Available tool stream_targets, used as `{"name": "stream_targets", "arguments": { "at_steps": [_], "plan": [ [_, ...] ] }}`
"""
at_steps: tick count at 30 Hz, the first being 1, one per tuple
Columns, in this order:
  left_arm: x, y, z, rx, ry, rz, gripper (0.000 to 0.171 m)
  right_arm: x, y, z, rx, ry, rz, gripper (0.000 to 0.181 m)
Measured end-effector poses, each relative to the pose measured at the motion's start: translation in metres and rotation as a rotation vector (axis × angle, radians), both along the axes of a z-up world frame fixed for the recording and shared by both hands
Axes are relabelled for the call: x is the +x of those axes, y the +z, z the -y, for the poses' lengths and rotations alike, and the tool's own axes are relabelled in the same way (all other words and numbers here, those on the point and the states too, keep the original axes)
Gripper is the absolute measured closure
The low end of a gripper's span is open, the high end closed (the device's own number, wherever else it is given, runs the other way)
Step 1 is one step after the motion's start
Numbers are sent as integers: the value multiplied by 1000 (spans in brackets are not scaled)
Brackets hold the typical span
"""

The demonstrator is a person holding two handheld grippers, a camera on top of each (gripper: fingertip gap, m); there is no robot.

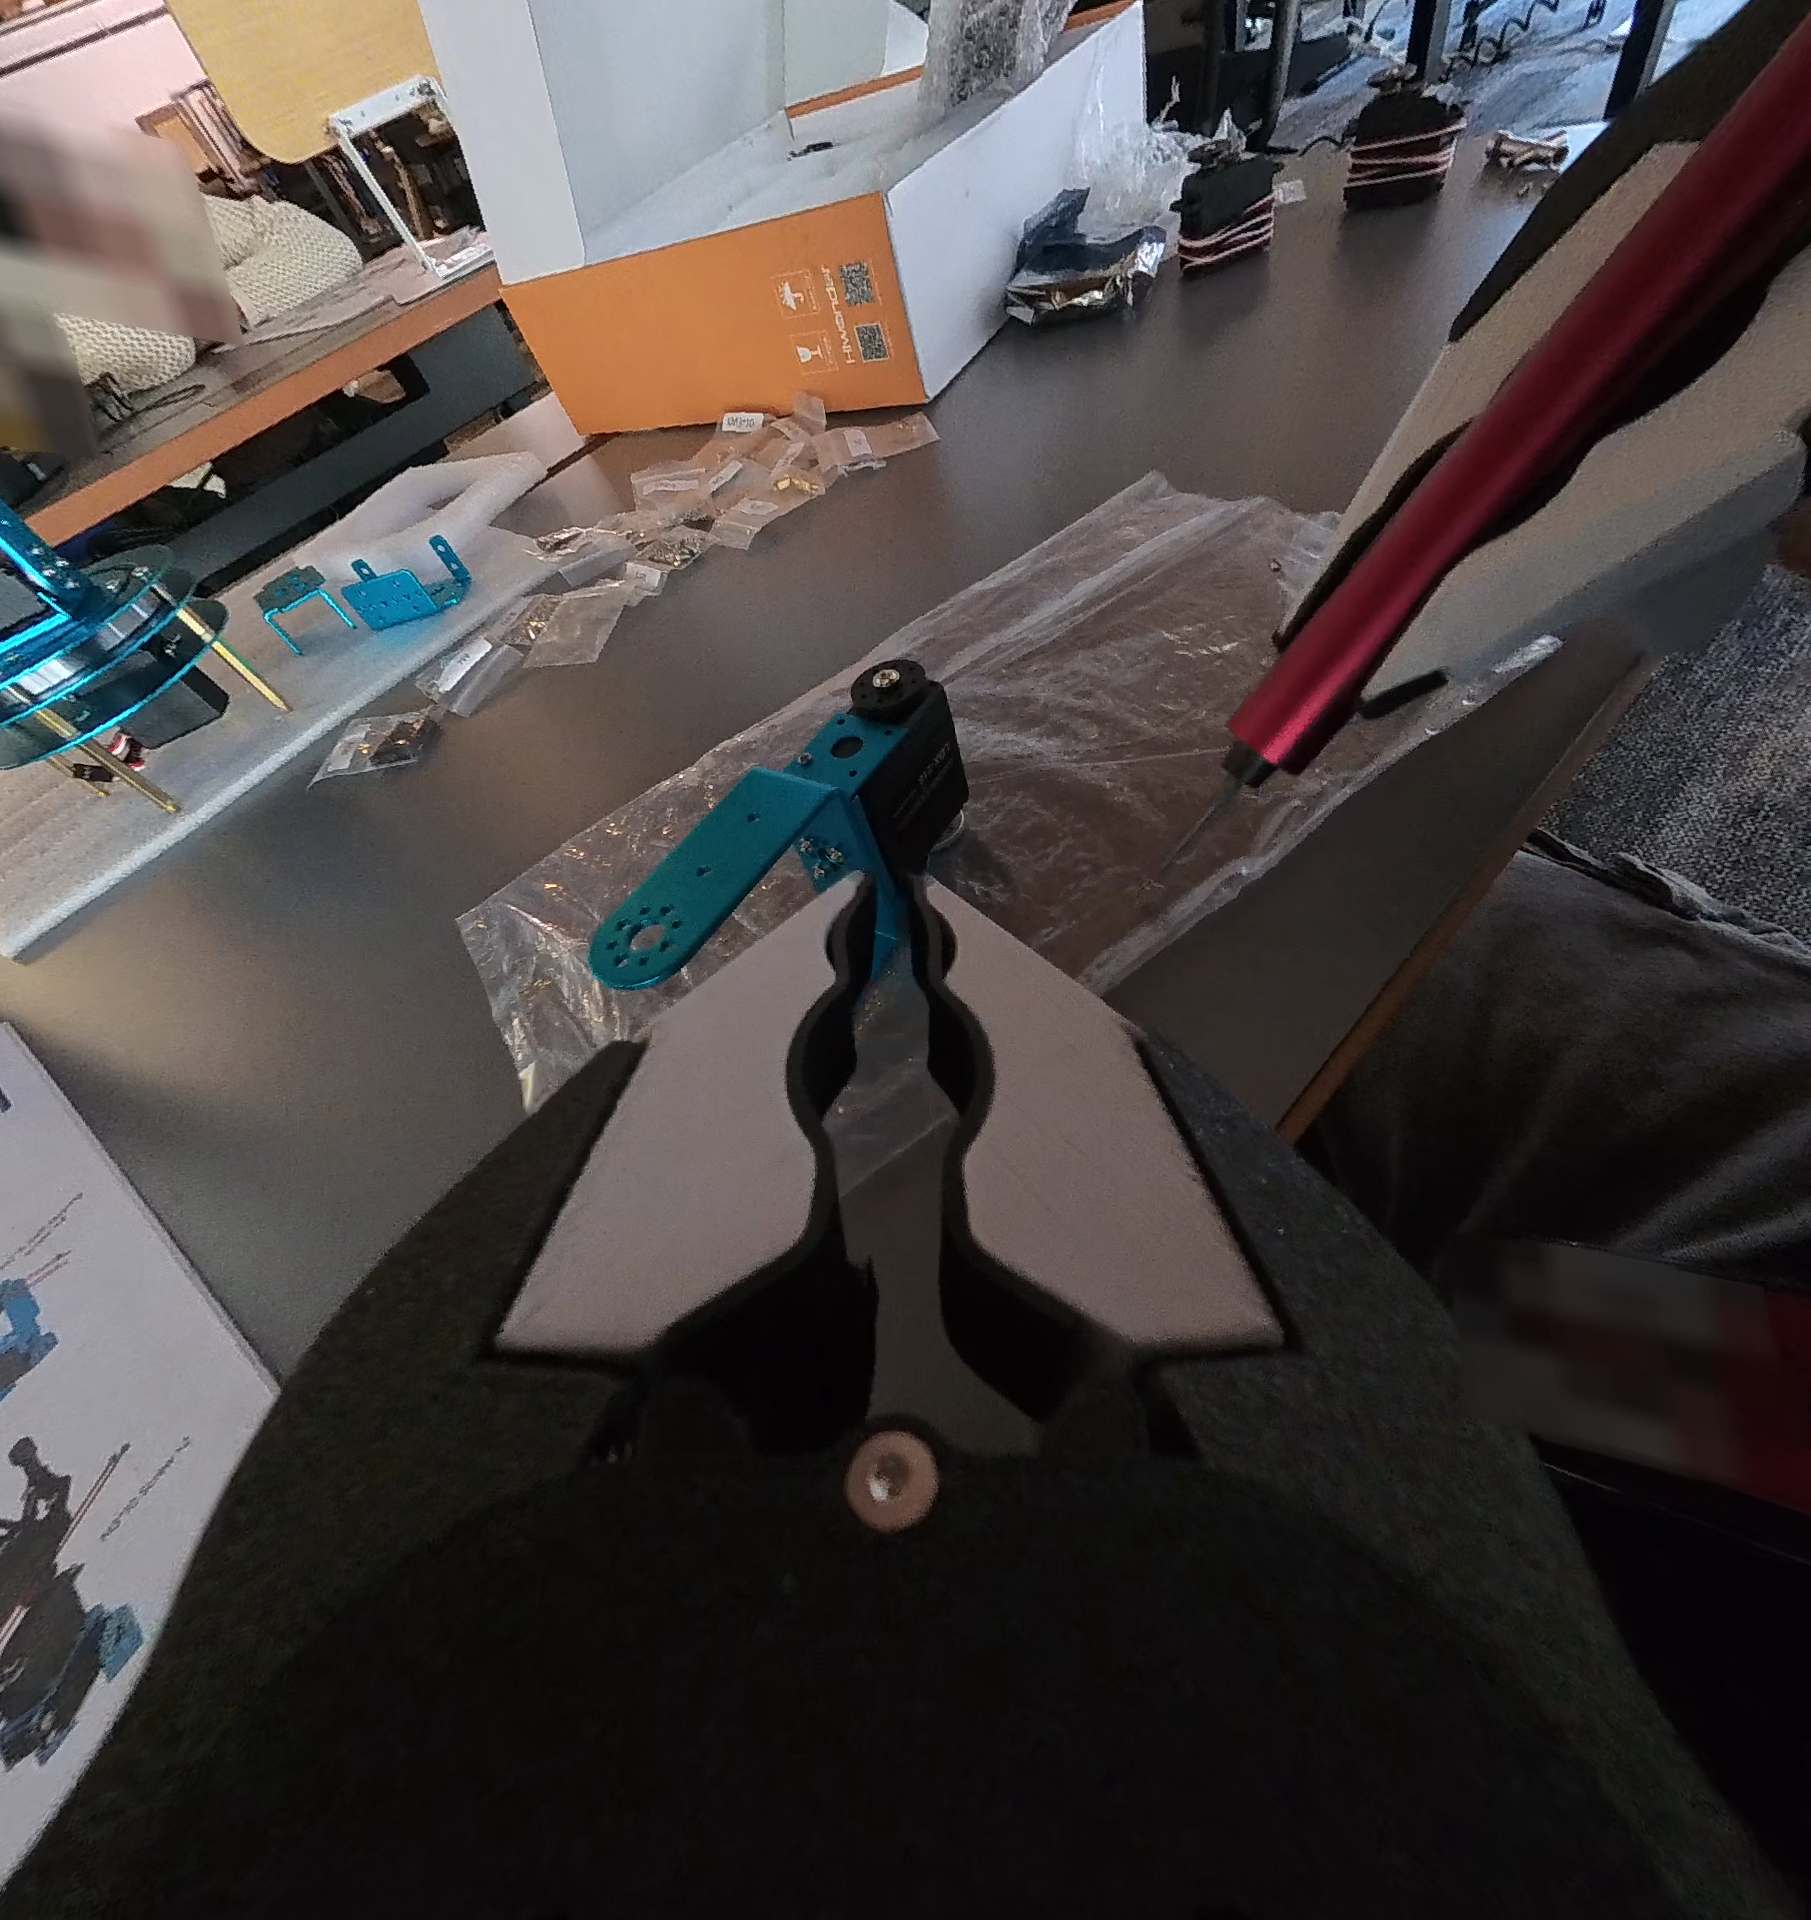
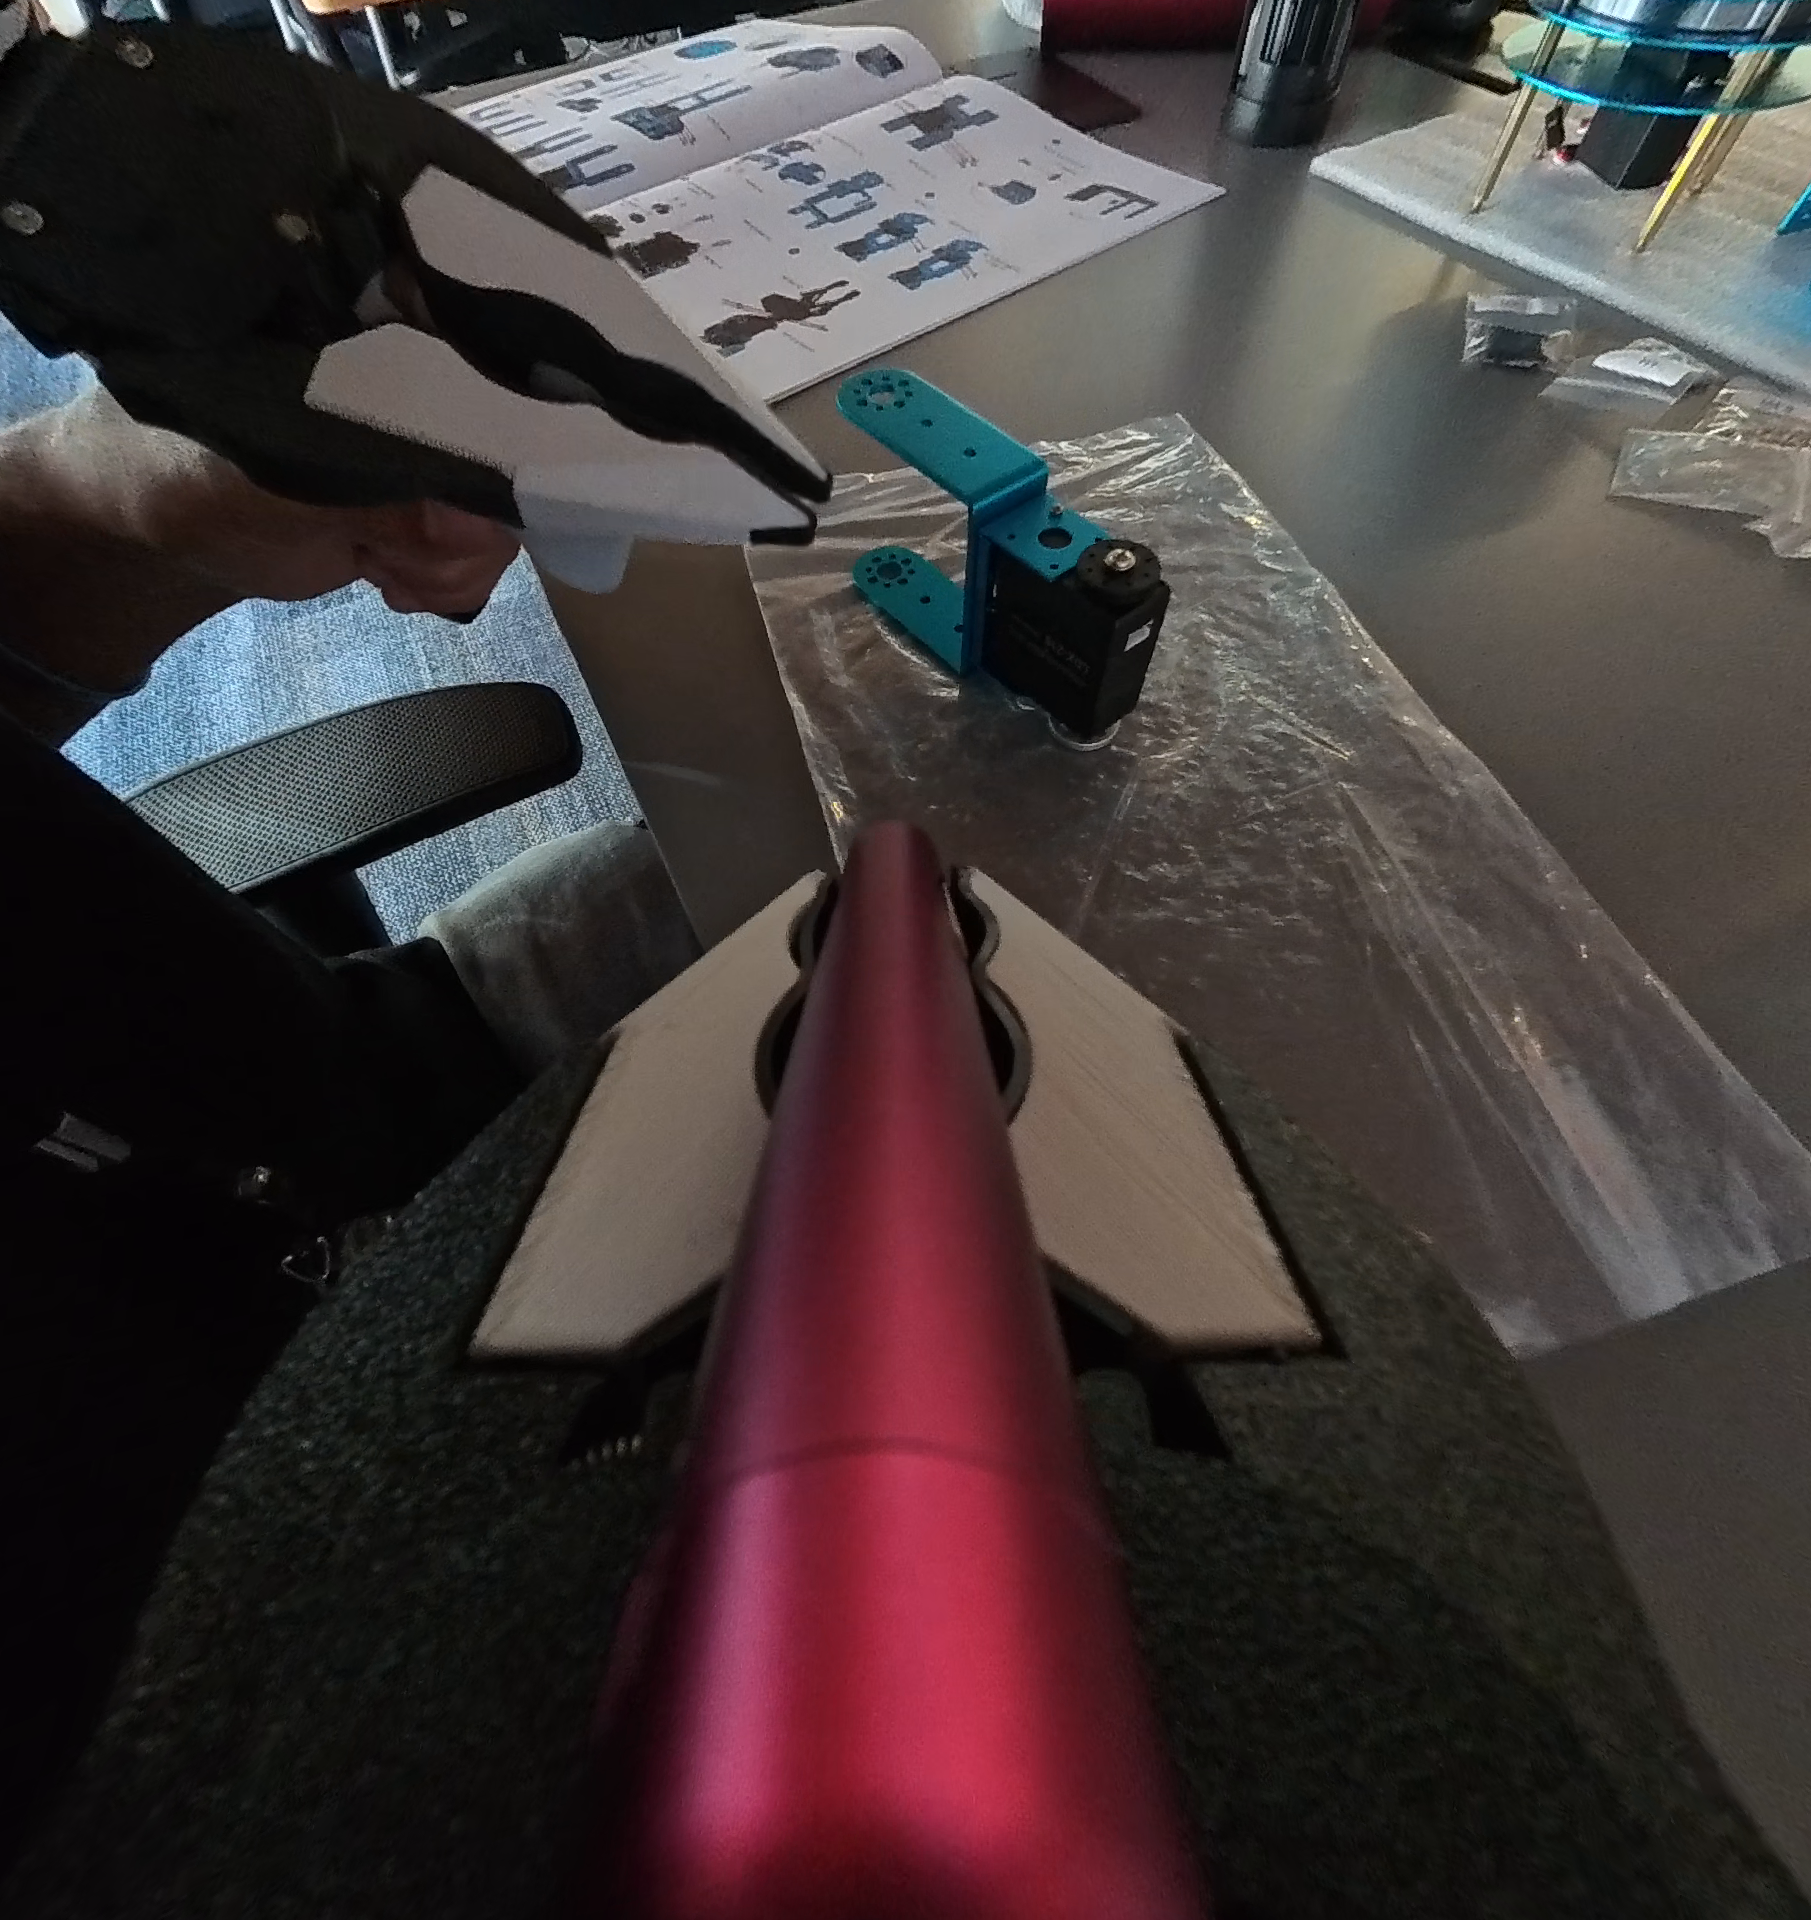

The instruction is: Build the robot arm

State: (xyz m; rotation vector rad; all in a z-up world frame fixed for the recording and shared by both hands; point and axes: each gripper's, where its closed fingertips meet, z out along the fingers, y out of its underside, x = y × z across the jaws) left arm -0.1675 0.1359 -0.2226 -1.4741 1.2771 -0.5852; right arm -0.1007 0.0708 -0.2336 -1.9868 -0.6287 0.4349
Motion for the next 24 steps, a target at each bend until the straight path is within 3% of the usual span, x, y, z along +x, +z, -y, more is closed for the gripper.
{"name": "stream_targets", "arguments": {
  "at_steps": [24],
  "plan": [
    [10,-9,8,21,-46,-54,166,10,-3,4,-14,-17,15,159]
  ]
}}
